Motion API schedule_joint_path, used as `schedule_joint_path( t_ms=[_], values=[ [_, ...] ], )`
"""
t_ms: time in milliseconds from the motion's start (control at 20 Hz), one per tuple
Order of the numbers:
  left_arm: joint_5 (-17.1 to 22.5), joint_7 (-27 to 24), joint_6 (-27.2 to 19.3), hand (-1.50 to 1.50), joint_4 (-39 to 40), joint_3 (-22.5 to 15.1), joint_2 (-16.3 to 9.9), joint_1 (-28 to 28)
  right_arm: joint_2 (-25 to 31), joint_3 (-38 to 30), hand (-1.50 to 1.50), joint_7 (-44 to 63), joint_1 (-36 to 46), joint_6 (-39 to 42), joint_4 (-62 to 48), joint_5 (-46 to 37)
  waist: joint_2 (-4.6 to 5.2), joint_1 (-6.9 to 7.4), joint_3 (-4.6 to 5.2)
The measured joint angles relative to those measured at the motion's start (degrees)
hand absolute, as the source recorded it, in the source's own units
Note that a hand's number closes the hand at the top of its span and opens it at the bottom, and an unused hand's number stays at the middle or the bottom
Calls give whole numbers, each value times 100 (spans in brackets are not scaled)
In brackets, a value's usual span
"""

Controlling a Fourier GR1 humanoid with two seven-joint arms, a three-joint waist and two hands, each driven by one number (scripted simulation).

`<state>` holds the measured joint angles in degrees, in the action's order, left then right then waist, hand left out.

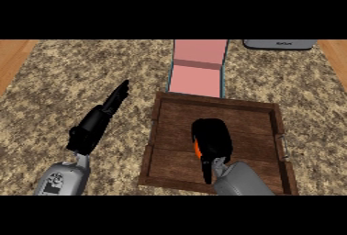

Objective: Pick the squash from the tray and place it in the cardboard box

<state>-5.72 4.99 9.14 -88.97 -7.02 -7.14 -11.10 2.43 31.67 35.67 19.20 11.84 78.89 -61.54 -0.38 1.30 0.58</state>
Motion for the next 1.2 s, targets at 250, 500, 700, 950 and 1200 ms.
schedule_joint_path(
  t_ms=[250,500,700,950,1200],
  values=[
    [-50,25,4,0,44,-54,67,-76,-53,770,150,753,1076,-612,-696,417,21,58,-9],
    [-112,-26,-45,0,173,-47,131,-95,-175,1393,150,1550,1818,-1302,-896,377,43,41,-41],
    [-93,52,-42,0,111,-1,143,-76,-208,1702,150,2011,2272,-1367,-550,421,36,-2,-51],
    [-94,-99,-6,0,200,109,75,-39,-198,1932,150,2437,2629,-1118,498,527,22,-56,-54],
    [-67,-93,62,0,132,152,24,13,-179,1753,150,2694,3052,-972,1348,494,9,-83,-55]
  ],
)
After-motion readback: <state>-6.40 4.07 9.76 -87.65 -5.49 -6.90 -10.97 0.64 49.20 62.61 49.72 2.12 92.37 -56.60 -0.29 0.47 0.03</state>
